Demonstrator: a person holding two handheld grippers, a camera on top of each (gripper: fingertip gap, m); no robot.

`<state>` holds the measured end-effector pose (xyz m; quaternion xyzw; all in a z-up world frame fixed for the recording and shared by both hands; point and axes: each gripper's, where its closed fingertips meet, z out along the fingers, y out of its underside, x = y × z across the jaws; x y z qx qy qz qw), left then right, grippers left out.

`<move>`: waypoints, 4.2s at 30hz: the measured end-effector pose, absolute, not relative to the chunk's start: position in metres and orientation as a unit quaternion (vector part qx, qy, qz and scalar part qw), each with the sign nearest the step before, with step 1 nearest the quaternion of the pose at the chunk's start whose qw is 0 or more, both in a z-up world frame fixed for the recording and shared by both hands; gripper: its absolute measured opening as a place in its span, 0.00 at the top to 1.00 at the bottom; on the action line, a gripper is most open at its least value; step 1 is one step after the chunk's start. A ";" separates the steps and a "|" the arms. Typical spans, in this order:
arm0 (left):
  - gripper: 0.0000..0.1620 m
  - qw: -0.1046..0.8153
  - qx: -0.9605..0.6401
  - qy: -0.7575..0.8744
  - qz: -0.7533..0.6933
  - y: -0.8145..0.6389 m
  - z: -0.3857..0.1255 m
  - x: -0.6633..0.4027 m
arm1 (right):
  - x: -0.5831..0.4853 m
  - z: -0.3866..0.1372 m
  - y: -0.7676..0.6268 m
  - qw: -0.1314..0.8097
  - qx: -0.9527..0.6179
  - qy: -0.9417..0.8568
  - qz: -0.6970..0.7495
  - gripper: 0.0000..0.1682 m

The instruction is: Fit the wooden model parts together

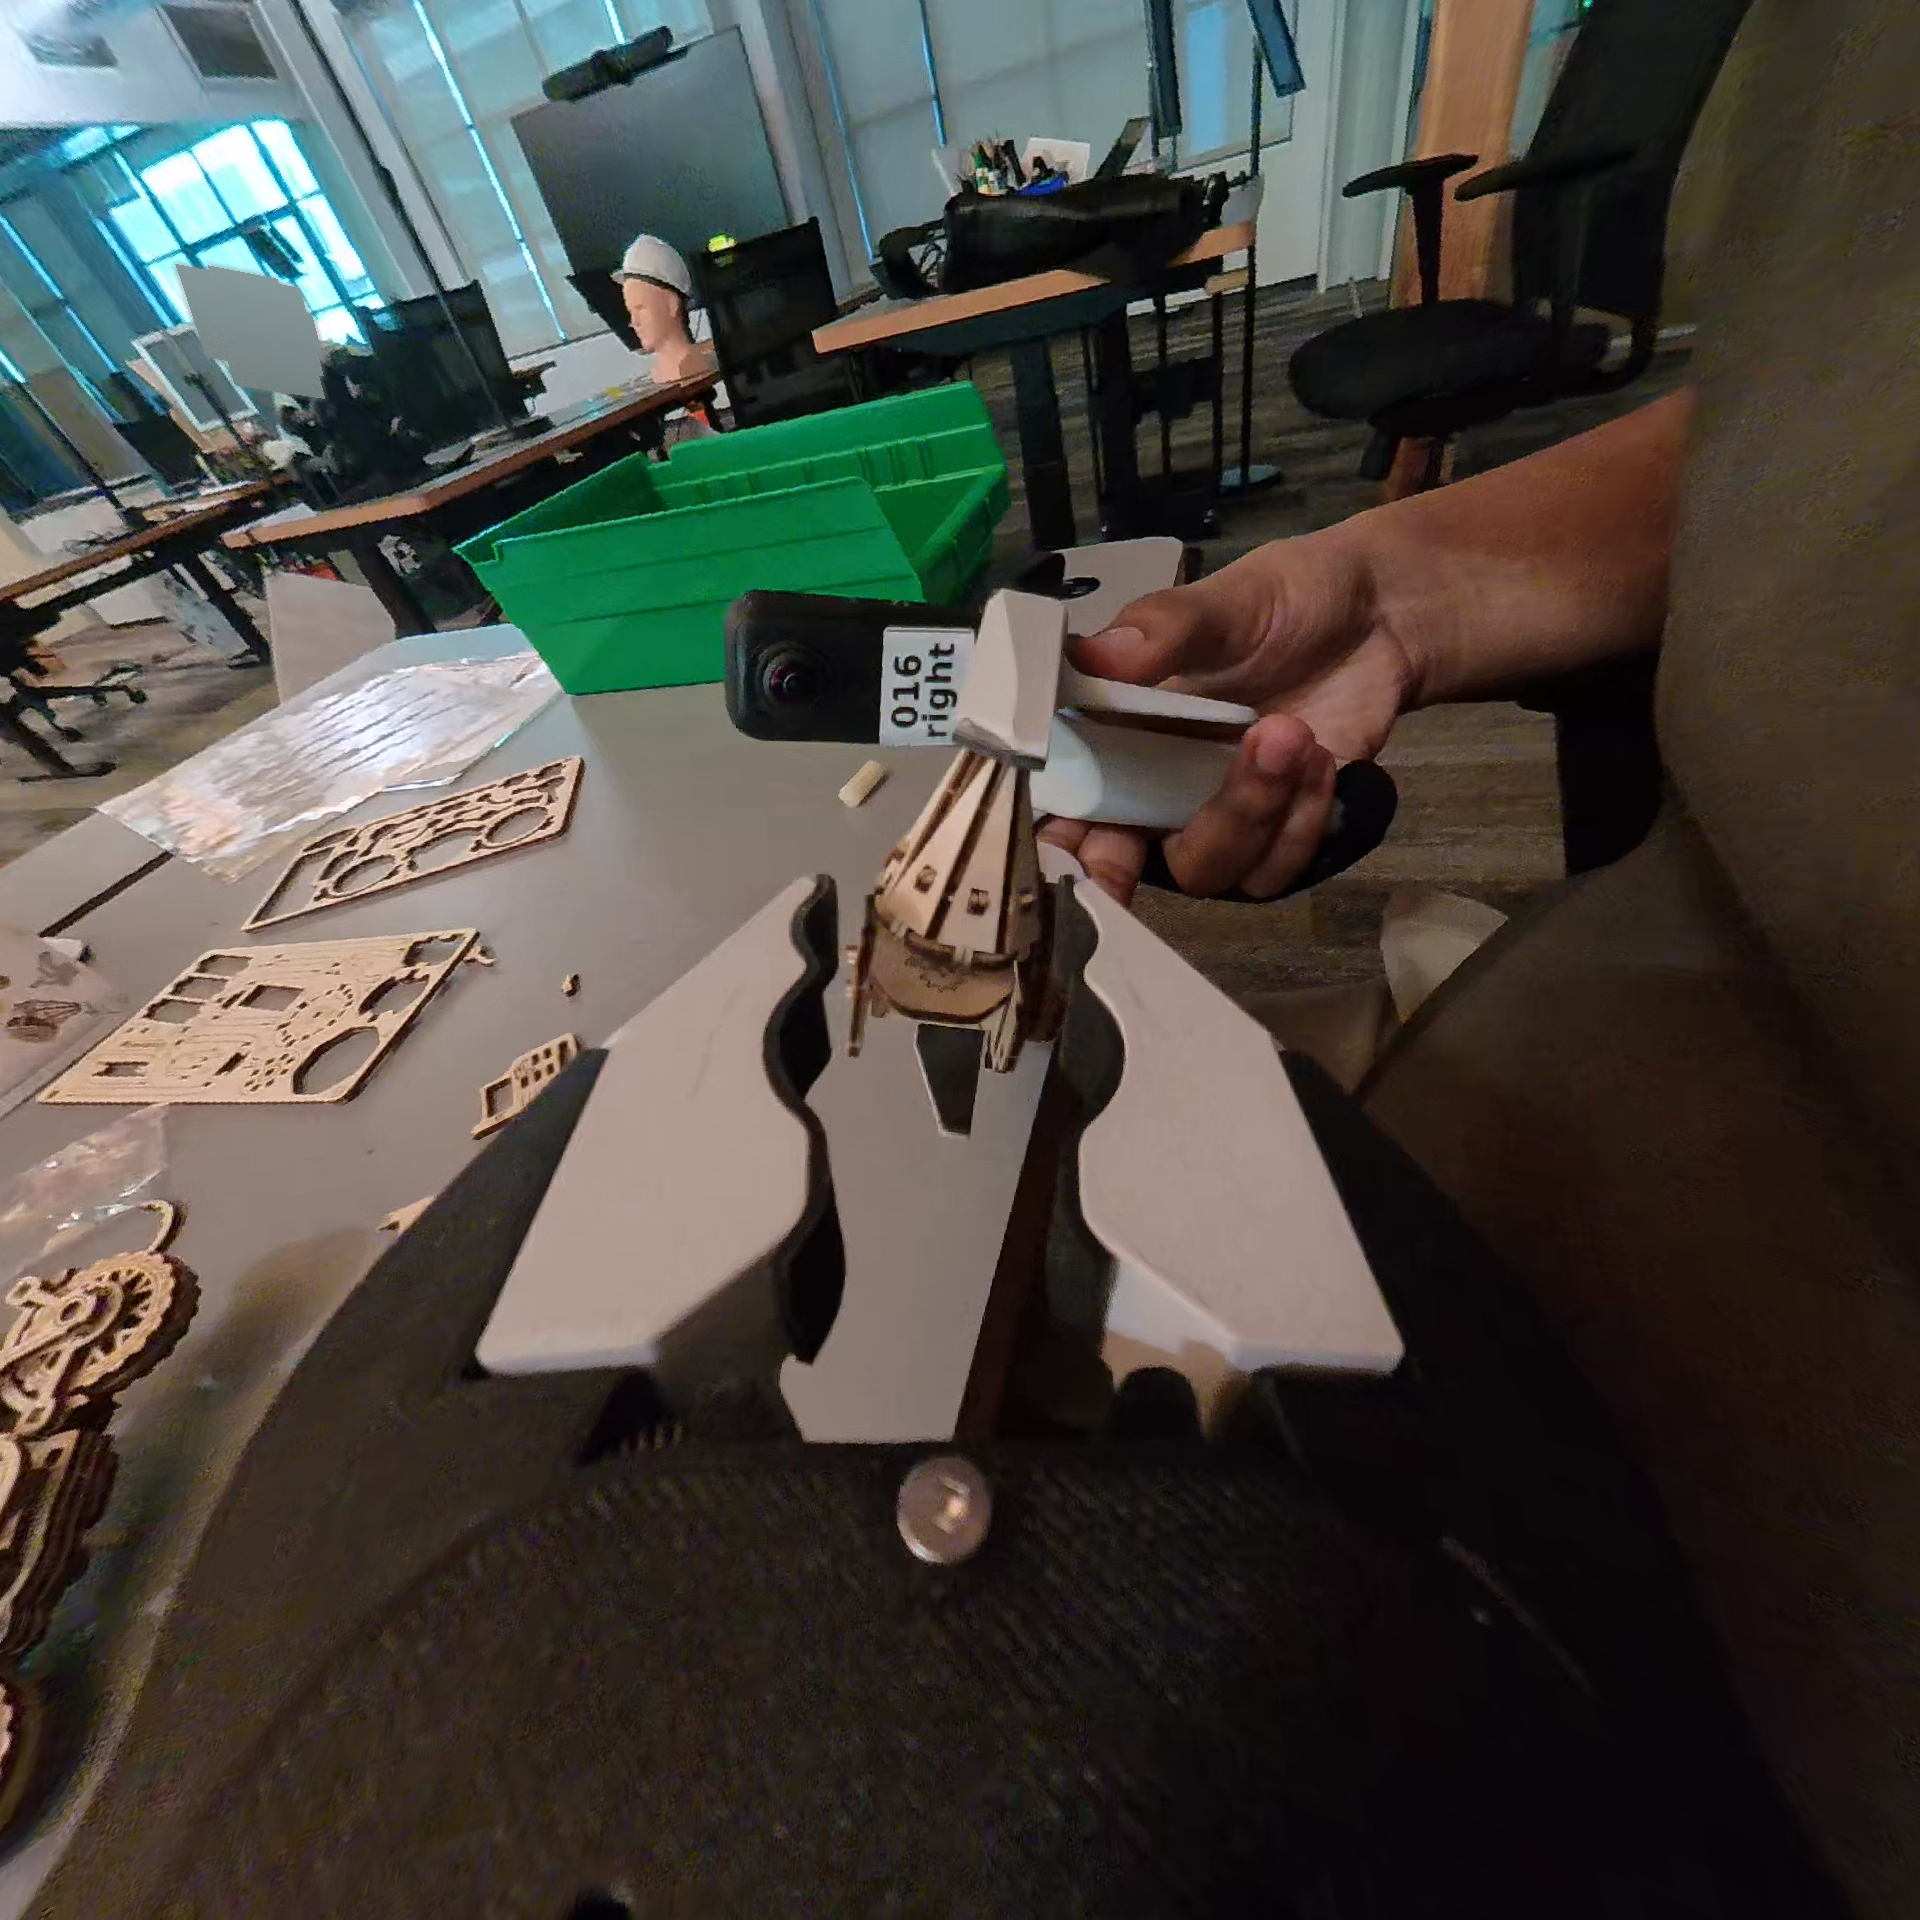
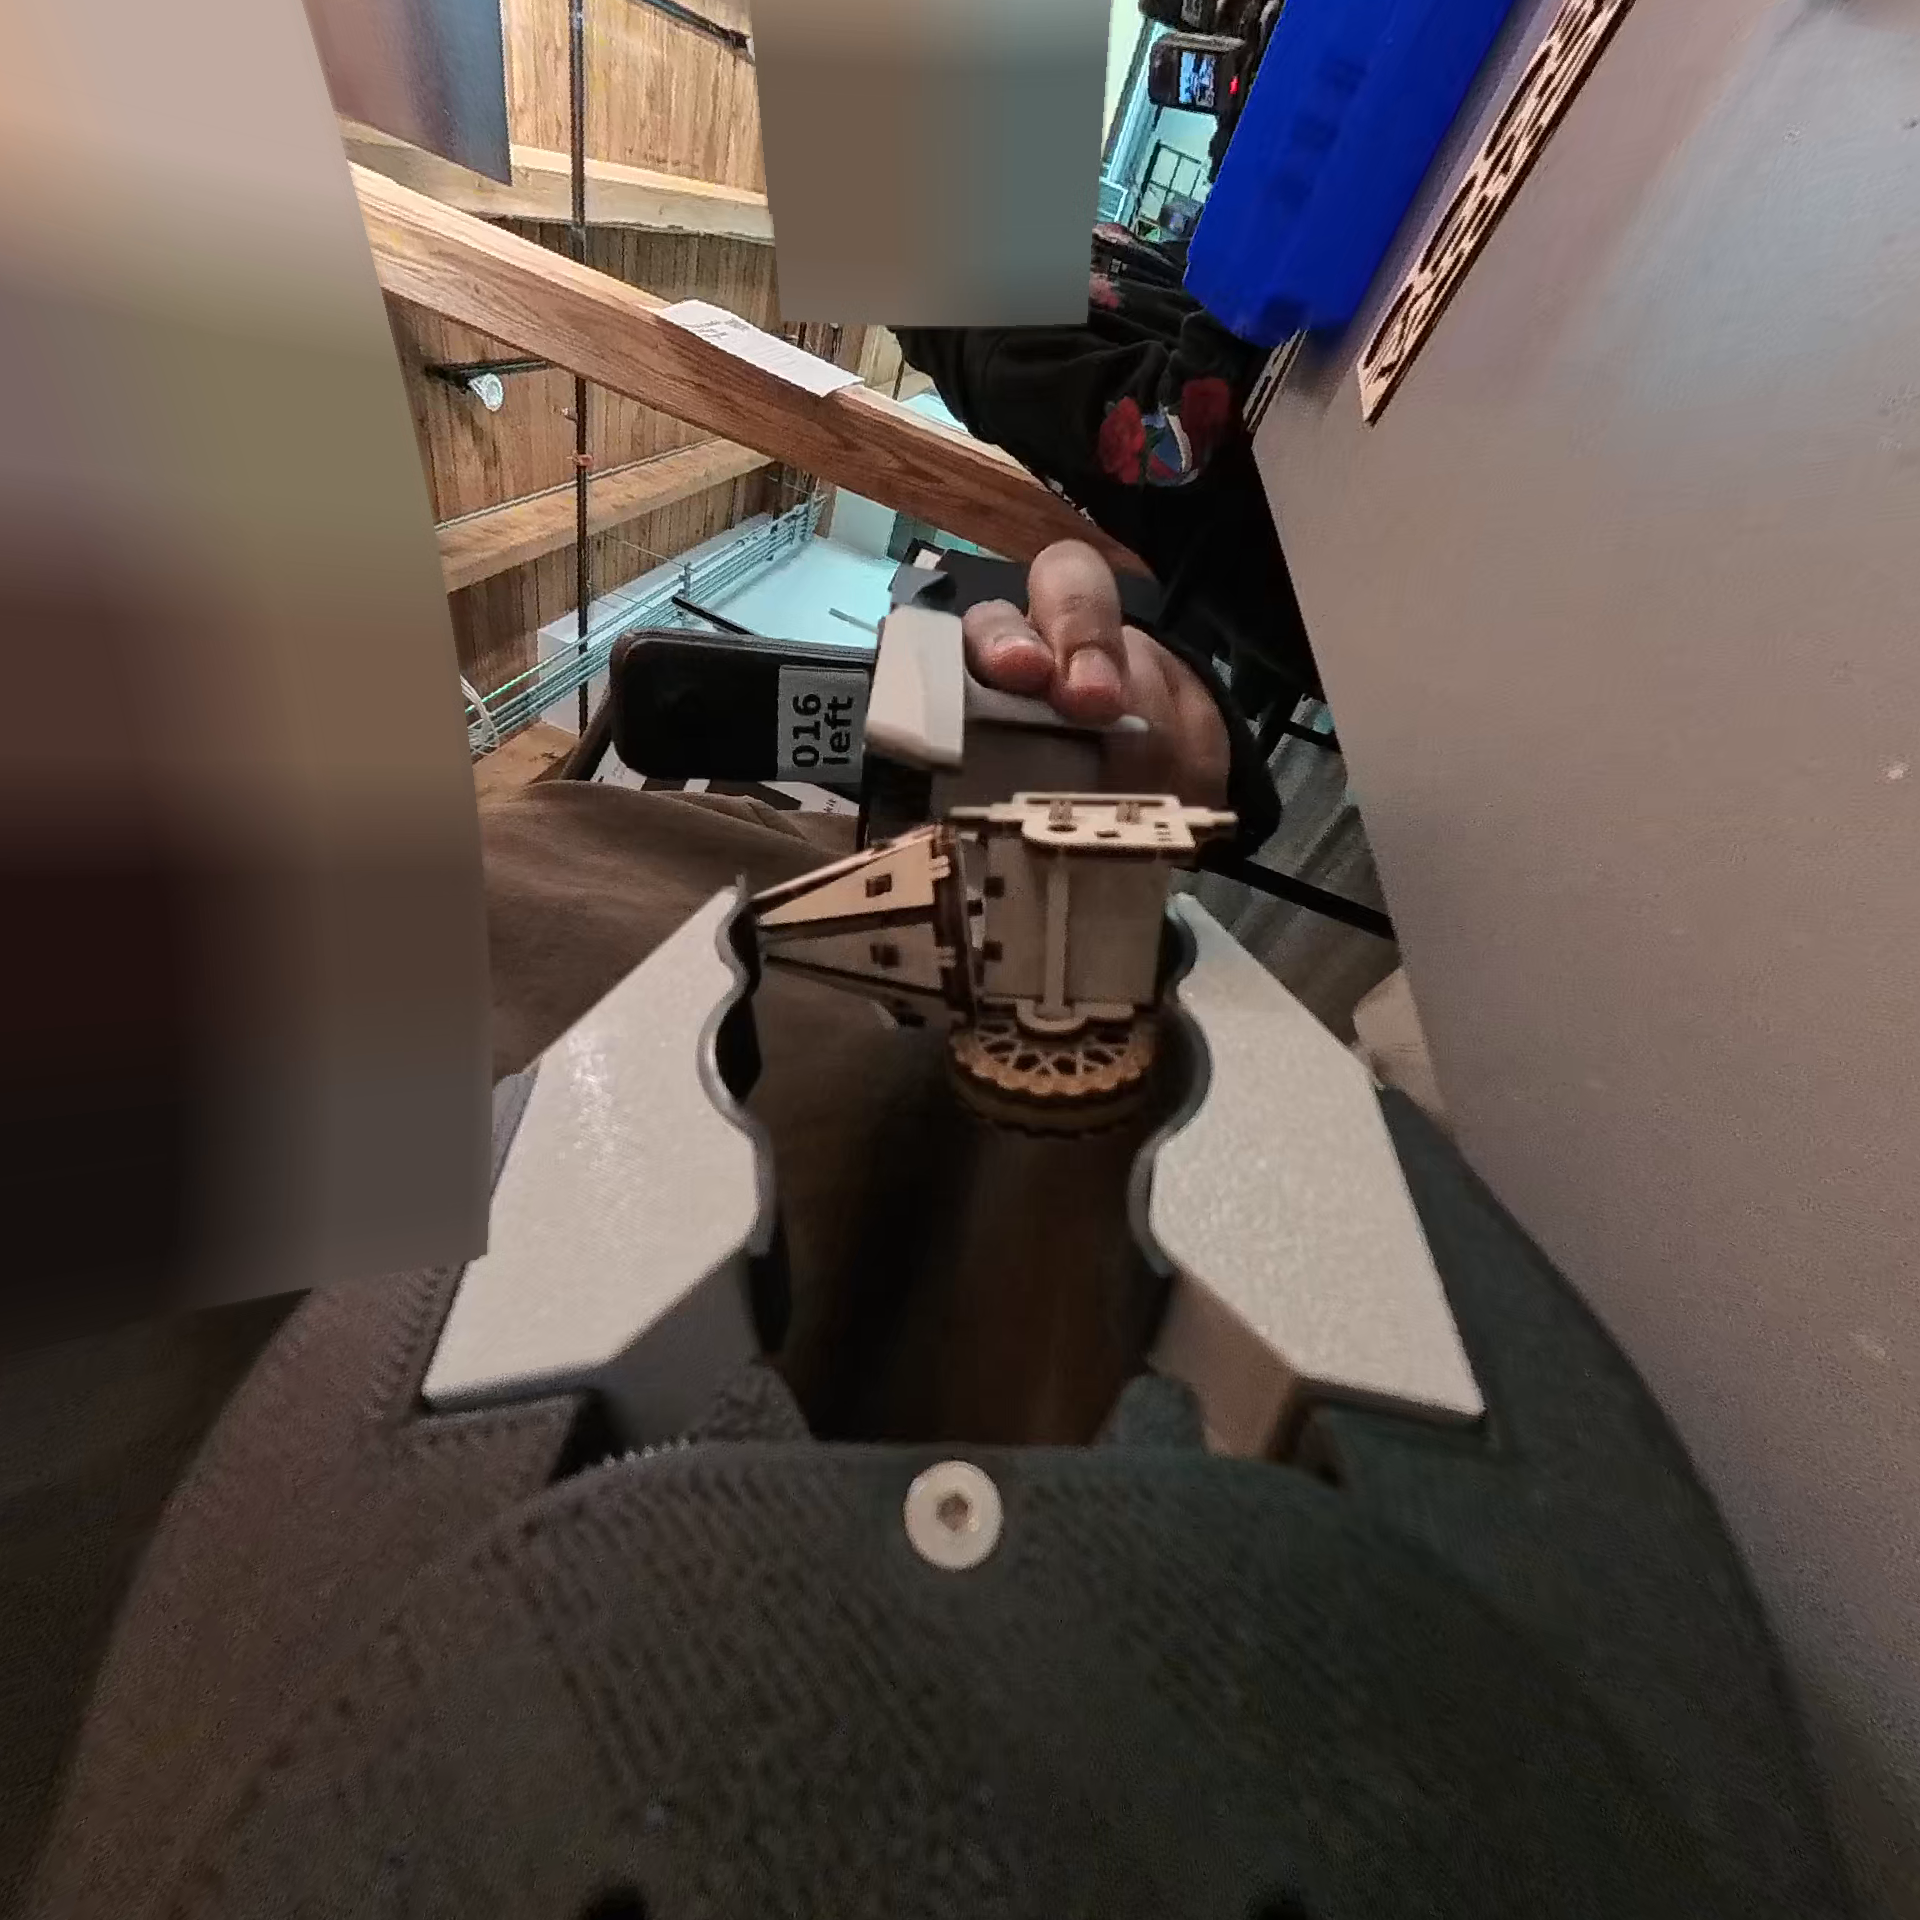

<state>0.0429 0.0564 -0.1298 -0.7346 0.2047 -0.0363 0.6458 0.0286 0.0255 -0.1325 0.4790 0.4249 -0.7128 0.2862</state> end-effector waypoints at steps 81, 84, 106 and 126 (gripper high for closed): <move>0.62 0.643 -0.694 0.025 -0.322 0.060 -0.107 0.037 | 0.028 -0.098 0.054 0.009 0.369 0.555 -0.746 0.57; 0.64 0.650 -0.686 0.046 -0.323 0.057 -0.103 0.047 | 0.035 -0.094 0.046 -0.053 0.325 0.592 -0.736 0.56; 0.85 0.686 -0.665 0.117 -0.272 0.039 -0.093 0.060 | 0.043 -0.102 0.029 -0.151 0.244 0.664 -0.691 0.56; 0.89 0.669 -0.658 0.137 -0.319 0.033 -0.095 0.070 | 0.055 -0.108 0.015 -0.068 0.246 0.682 -0.686 0.56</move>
